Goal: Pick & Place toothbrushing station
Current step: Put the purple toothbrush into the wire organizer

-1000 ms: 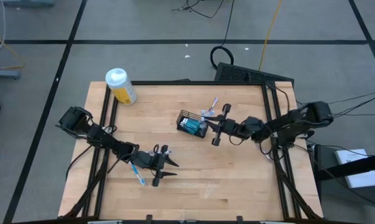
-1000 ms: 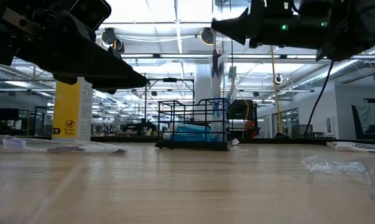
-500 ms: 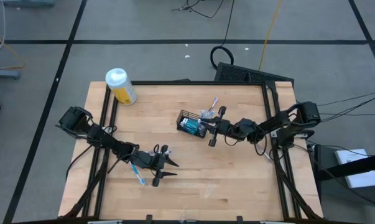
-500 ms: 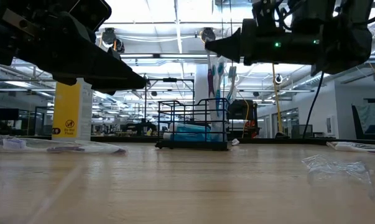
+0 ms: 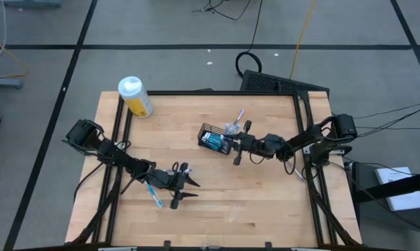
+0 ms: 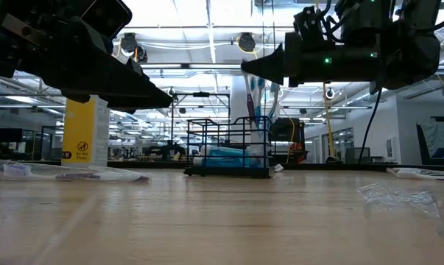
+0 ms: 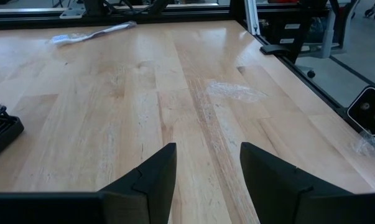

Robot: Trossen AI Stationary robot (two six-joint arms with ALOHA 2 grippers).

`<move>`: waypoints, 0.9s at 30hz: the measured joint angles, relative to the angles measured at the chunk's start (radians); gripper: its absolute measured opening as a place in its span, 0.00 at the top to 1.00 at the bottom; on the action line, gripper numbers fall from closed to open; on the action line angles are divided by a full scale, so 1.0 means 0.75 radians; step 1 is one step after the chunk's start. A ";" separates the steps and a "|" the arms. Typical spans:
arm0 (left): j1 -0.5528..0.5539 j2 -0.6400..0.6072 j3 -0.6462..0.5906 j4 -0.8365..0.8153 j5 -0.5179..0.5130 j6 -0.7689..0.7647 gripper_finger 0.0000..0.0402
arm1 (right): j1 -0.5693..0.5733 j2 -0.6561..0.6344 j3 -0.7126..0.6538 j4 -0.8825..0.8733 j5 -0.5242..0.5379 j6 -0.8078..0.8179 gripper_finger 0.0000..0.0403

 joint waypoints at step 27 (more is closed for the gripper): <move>0.000 0.000 0.000 -0.004 0.000 -0.005 0.55 | -0.033 -0.001 0.000 -0.076 0.000 0.068 0.94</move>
